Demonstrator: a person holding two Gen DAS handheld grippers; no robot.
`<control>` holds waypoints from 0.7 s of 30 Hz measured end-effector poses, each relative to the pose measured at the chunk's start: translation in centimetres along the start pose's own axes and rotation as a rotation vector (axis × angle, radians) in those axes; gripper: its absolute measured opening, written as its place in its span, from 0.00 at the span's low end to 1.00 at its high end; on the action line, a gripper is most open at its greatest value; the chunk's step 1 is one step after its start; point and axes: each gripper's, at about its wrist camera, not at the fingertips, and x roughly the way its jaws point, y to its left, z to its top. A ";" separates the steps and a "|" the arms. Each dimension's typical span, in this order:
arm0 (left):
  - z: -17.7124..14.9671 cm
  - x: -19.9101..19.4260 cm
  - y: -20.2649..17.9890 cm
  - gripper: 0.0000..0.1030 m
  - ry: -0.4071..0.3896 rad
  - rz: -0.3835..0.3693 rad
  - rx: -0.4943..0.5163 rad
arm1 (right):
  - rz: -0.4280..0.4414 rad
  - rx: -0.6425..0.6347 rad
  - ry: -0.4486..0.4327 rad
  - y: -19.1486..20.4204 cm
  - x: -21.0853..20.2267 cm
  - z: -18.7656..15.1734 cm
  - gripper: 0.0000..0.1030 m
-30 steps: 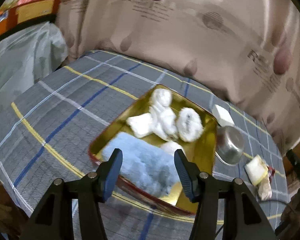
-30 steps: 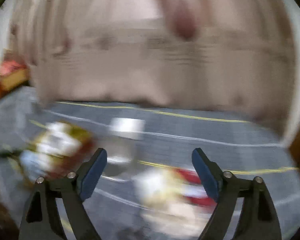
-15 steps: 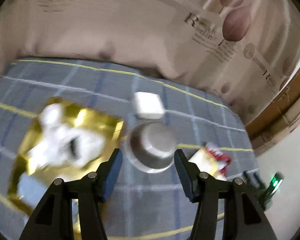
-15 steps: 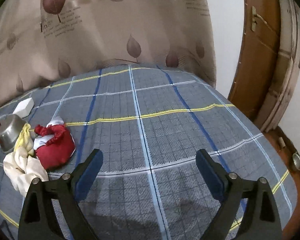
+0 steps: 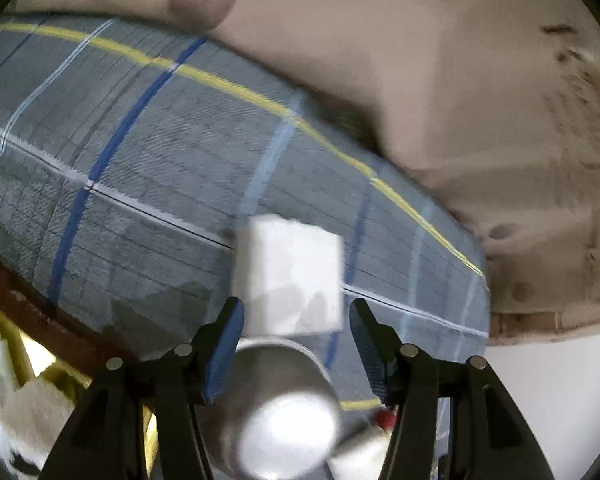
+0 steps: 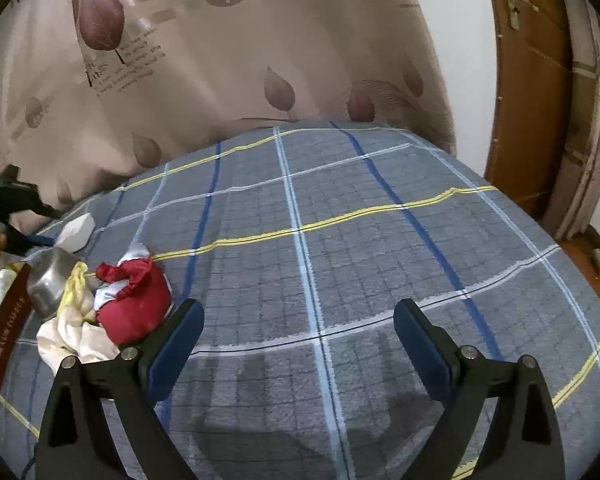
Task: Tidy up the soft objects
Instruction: 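Move the left gripper to the white foam block and grasp it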
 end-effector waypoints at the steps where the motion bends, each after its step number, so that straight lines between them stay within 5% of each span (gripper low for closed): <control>1: 0.3 0.5 0.2 0.54 0.007 0.004 -0.005 | 0.010 0.002 0.003 0.0 0.1 0.0 0.92; 8: 1.3 3.2 1.3 0.55 0.045 -0.054 -0.076 | 0.054 0.030 0.012 -0.1 0.6 0.1 0.92; 13: 1.8 4.4 -0.2 0.57 0.049 -0.060 -0.039 | 0.065 0.033 0.022 -0.2 0.8 0.2 0.92; 21: 1.4 5.8 -3.8 0.59 0.041 0.083 0.130 | 0.080 0.039 0.046 0.1 1.2 0.2 0.92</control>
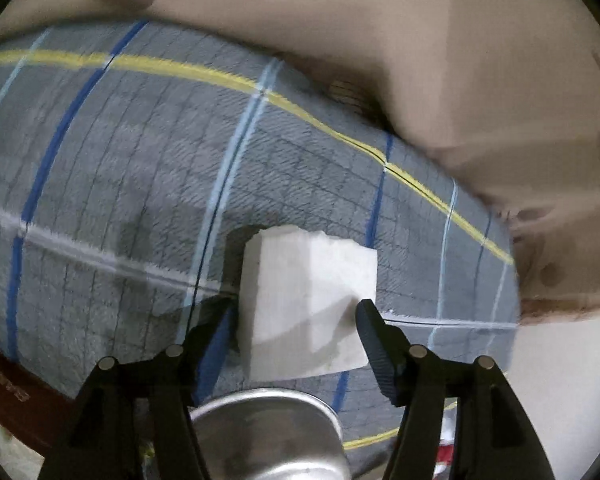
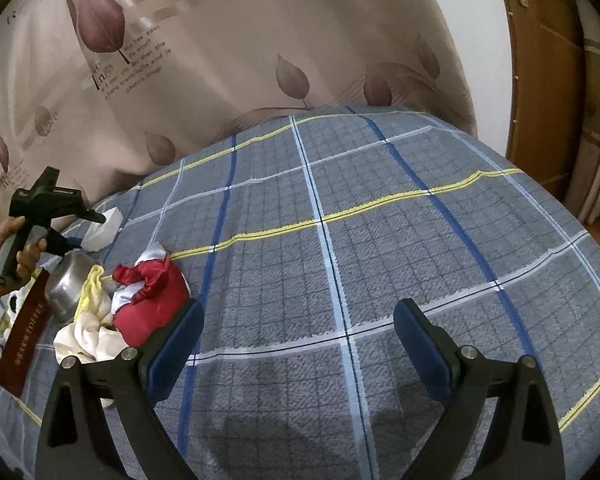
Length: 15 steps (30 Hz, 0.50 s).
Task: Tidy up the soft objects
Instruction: 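Move the left gripper to the white foam block and grasp it, then carry the white foam block with the left gripper over the tin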
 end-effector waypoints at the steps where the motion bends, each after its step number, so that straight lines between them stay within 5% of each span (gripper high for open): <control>1: -0.1 0.1 -0.1 0.56 -0.005 0.007 0.012 | 0.000 0.000 0.003 0.0 0.1 0.0 0.92; 6: -0.8 -1.0 -0.8 0.27 -0.085 -0.011 0.065 | 0.002 0.012 0.010 -0.3 0.3 0.0 0.92; 15: -2.9 -5.0 -2.4 0.24 -0.224 -0.038 0.121 | -0.009 0.020 0.021 -0.4 0.6 0.0 0.92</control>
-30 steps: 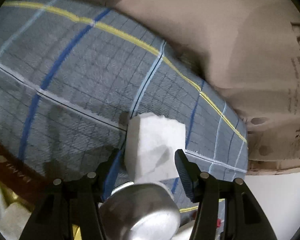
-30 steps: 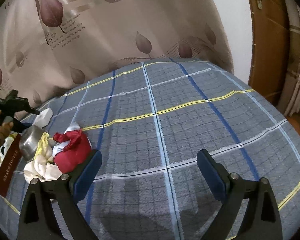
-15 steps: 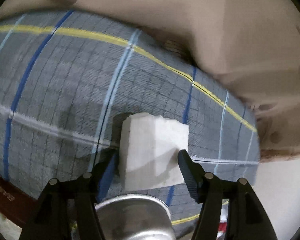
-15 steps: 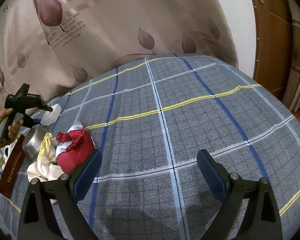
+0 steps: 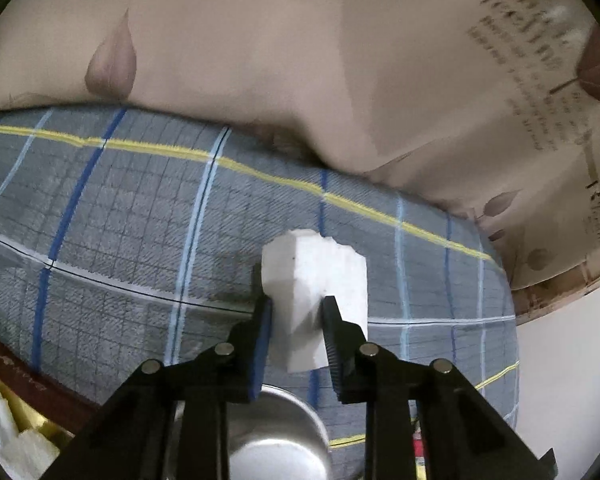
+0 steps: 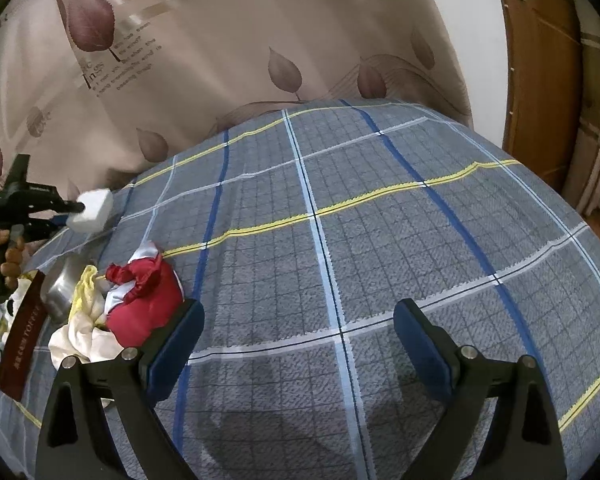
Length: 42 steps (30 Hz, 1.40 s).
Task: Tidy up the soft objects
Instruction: 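Carry the white foam block with the left gripper over the tin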
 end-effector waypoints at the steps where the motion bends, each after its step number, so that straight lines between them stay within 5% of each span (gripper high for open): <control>1: -0.1 -0.6 -0.3 0.24 -0.020 -0.004 -0.003 | 0.000 0.002 0.000 0.0 0.0 0.0 0.92; 11: -4.3 -9.7 -1.1 0.24 -0.144 -0.040 -0.003 | -0.012 0.009 0.012 -0.1 0.3 0.0 0.92; 20: -10.1 -17.7 3.8 0.25 -0.185 -0.047 -0.090 | -0.023 0.003 0.020 0.0 0.4 0.0 0.92; 26: -13.1 -22.1 7.9 0.25 -0.223 -0.028 -0.160 | 0.064 -0.042 0.003 1.1 -0.9 0.2 0.87; 30: -14.4 -23.8 10.5 0.26 -0.252 0.001 -0.202 | 0.236 -0.154 0.010 5.6 -3.2 1.5 0.86; 33: -15.6 -24.7 12.3 0.26 -0.269 0.013 -0.235 | 0.375 -0.265 0.094 10.0 -3.1 2.4 0.84; 42: -19.1 -25.4 15.8 0.27 -0.348 0.051 -0.313 | 0.372 -0.496 0.276 18.1 1.2 3.1 0.77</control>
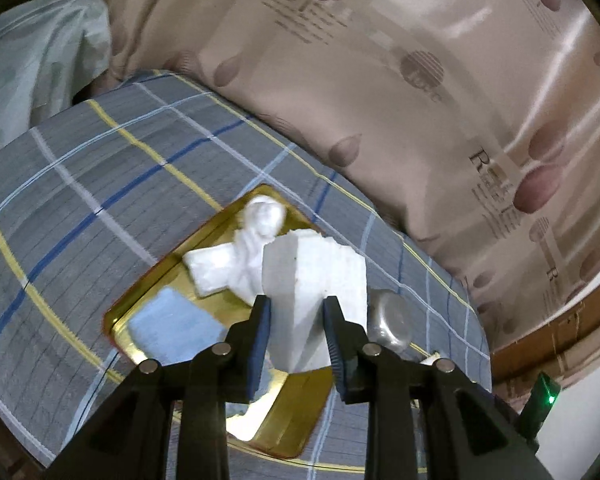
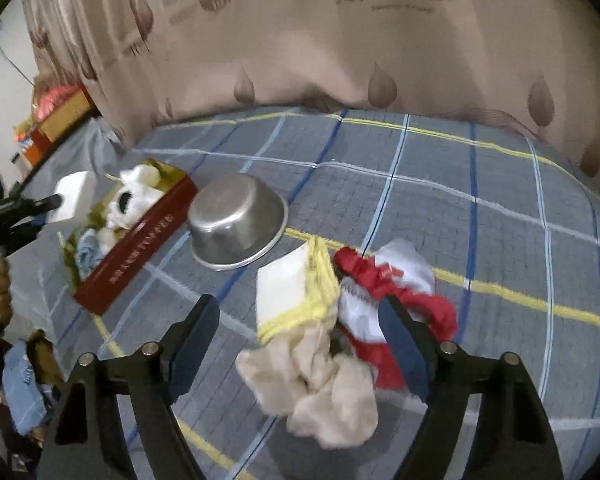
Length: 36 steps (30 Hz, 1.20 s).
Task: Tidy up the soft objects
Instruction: 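Carry the white foam block with the left gripper over the tin, then release the foam block into the tin while the right gripper grasps the yellow-trimmed cloth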
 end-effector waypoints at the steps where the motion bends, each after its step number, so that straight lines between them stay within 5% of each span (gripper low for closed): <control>1: -0.4 -0.1 0.5 0.27 -0.004 0.000 -0.009 | 0.003 -0.015 0.030 0.3 0.5 0.4 0.77; 17: -1.7 0.5 2.1 0.29 0.006 -0.014 -0.018 | -0.121 -0.326 0.259 5.6 7.1 1.8 0.75; 23: -2.0 1.0 2.5 0.30 0.025 -0.016 -0.029 | -0.134 -0.366 0.274 6.1 7.7 1.8 0.42; 25: -2.0 1.1 2.6 0.30 0.026 -0.016 -0.035 | -0.137 -0.361 0.251 6.0 7.3 2.2 0.04; 36: -2.3 1.5 2.9 0.31 0.042 -0.017 -0.041 | -0.041 -0.275 0.148 5.9 4.5 2.5 0.04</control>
